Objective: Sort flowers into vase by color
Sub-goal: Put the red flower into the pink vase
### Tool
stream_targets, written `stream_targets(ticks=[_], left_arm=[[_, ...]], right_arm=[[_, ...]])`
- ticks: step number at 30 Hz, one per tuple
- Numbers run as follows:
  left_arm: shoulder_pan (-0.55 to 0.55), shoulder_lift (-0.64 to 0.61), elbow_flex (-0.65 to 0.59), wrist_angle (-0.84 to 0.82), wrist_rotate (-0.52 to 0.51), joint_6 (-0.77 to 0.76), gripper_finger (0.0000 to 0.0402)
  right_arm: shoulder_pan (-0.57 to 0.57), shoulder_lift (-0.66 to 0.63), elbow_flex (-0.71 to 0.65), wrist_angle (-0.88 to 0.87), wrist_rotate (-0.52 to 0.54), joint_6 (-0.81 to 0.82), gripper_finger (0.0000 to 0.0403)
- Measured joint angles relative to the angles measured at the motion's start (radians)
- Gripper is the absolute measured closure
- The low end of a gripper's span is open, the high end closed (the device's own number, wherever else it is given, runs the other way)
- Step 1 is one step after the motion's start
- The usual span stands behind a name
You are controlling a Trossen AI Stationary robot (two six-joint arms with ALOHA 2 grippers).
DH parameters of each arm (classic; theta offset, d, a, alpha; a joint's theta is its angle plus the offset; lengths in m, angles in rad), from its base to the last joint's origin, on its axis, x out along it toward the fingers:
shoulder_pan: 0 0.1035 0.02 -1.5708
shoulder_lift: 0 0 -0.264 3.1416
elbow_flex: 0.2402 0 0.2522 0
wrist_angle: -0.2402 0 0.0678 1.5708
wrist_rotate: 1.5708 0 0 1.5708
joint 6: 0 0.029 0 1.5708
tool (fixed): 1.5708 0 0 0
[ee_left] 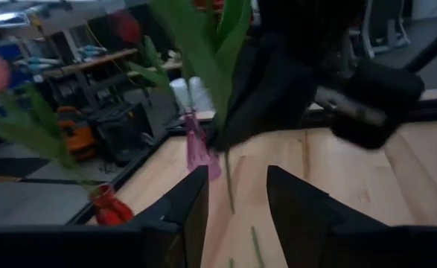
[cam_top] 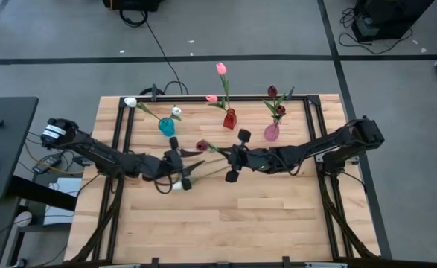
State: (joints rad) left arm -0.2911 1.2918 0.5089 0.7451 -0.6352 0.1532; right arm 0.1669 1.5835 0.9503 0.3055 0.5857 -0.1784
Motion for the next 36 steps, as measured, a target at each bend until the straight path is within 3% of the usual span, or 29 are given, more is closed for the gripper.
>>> stream_targets(ticks=[7, 17, 23, 36], left_arm=[[-0.007, -0.118, -0.158, 0.201, -0.007, 0.08, 0.0259], [-0.007, -0.182, -0.35, 0.614, 0.013, 0.26, 0.0259], [-0.008, -0.18, -0.38, 0.609, 0.02, 0.263, 0.0259], [-0.017, -0.18, -0.433, 0.562, 0.009, 0.213, 0.0259]], right_arm=[[-0.002, -0.132, -0.01, -0.119, 0.044, 0.025, 0.0393], [-0.008, -0.383, -0.204, -0.087, 0.05, 0.157, 0.0393], [0.004, -0.462, -0.3, 0.0, 0.049, 0.232, 0.0393], [0.089, -0.47, -0.308, 0.088, 0.147, 0.246, 0.0393]])
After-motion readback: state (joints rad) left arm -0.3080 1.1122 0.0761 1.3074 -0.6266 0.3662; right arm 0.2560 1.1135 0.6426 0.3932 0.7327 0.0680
